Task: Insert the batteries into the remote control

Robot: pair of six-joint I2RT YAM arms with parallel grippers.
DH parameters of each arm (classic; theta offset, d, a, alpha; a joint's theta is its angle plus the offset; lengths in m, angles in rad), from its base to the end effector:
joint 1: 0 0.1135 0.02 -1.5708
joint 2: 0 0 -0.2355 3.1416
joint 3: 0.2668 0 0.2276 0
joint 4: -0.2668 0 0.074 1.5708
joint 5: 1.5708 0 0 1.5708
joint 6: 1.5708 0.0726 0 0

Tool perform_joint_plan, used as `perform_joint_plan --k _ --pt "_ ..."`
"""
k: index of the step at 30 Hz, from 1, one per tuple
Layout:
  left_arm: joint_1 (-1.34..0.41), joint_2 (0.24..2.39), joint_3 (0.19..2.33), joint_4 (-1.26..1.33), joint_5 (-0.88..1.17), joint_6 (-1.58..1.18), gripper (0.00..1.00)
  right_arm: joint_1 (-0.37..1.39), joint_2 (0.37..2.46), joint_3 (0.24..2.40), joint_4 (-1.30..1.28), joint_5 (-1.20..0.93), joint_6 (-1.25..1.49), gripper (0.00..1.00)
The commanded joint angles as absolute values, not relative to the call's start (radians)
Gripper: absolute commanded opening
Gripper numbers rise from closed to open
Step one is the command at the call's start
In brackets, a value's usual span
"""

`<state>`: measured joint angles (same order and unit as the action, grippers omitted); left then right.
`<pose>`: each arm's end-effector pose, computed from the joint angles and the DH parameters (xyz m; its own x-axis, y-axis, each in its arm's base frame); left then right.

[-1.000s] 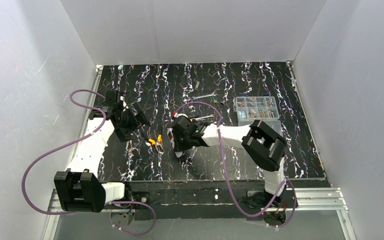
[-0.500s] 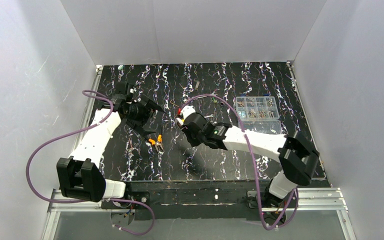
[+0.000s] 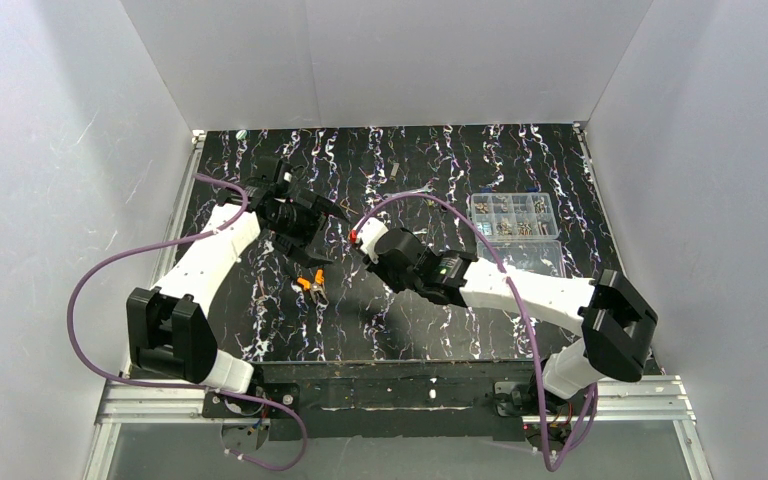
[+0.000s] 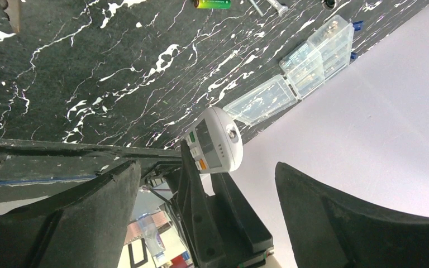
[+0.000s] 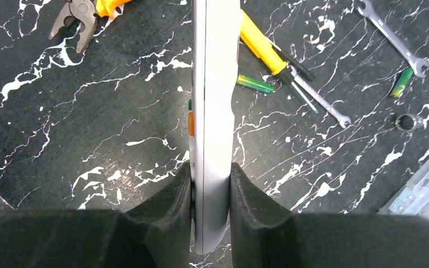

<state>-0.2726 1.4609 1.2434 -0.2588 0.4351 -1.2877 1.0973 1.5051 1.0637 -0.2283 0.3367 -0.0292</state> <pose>0.3248 -0.1226 0.2947 -0.7042 -0.7073 -0.0627 -0.2550 0.3343 -0.9073 0.1766 0.2920 0.2205 -0.2619 -0.5715 -0.7777 -0.7298 0.6445 -0.2279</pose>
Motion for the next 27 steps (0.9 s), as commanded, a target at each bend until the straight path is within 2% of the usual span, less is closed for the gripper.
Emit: perform_joint_plan --k 1,8,20,27 --pt "-0.298 1.478 1.265 -0.327 0.485 -1.324 0.85 1.118 1.447 1.066 -0.14 0.394 -0.107 0.01" --pt "-0.332 1.502 1.26 -0.294 0.507 -1.34 0.73 1.13 1.453 1.095 -0.129 0.412 -0.148 0.01" --pt "-0.346 1.516 1.251 -0.267 0.528 -1.347 0.41 1.138 1.469 1.095 -0.121 0.452 -0.146 0.01" --pt "-0.351 1.527 1.249 -0.245 0.548 -1.352 0.34 1.143 1.465 1.103 -0.116 0.469 -0.148 0.01"
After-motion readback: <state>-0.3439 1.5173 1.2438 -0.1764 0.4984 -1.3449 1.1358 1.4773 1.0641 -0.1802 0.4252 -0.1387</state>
